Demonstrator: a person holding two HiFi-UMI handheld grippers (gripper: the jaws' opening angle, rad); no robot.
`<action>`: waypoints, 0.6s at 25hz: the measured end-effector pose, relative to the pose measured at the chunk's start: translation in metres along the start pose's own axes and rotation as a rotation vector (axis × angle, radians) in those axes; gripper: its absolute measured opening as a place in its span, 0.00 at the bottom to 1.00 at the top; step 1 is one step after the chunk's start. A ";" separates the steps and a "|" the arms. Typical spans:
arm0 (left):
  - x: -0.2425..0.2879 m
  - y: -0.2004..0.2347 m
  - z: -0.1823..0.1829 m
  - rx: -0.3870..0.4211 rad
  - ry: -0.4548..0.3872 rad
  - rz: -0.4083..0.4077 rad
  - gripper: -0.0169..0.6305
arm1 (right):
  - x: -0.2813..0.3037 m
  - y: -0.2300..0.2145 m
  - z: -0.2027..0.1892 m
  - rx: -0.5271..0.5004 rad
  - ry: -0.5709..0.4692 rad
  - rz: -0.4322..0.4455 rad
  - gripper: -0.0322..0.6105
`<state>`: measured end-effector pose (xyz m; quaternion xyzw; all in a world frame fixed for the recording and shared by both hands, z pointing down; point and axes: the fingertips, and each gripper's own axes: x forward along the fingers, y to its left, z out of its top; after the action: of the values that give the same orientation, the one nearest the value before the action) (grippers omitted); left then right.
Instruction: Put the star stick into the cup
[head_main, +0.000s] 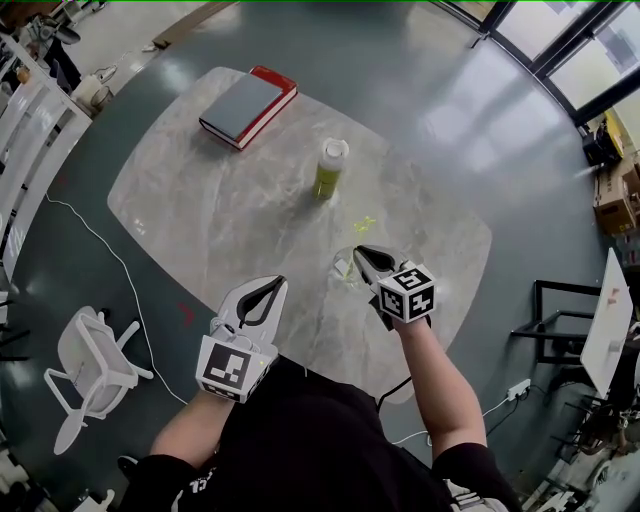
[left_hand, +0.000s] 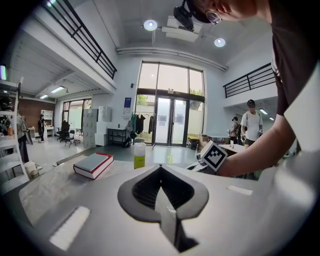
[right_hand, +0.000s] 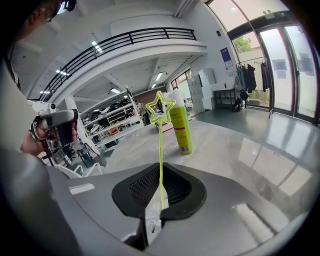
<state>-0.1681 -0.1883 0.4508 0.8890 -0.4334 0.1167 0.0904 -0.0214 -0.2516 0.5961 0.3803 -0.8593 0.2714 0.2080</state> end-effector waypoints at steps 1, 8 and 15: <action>0.000 -0.001 0.001 0.000 -0.001 -0.004 0.02 | -0.001 -0.002 -0.001 0.012 -0.005 -0.008 0.10; -0.005 -0.003 -0.002 -0.002 0.007 -0.010 0.02 | -0.004 -0.009 -0.007 0.040 0.023 -0.052 0.14; -0.006 -0.002 0.001 -0.007 -0.002 -0.015 0.02 | -0.010 -0.012 -0.007 0.065 0.023 -0.076 0.15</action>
<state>-0.1700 -0.1826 0.4481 0.8921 -0.4271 0.1134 0.0939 -0.0048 -0.2485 0.6001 0.4162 -0.8326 0.2953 0.2153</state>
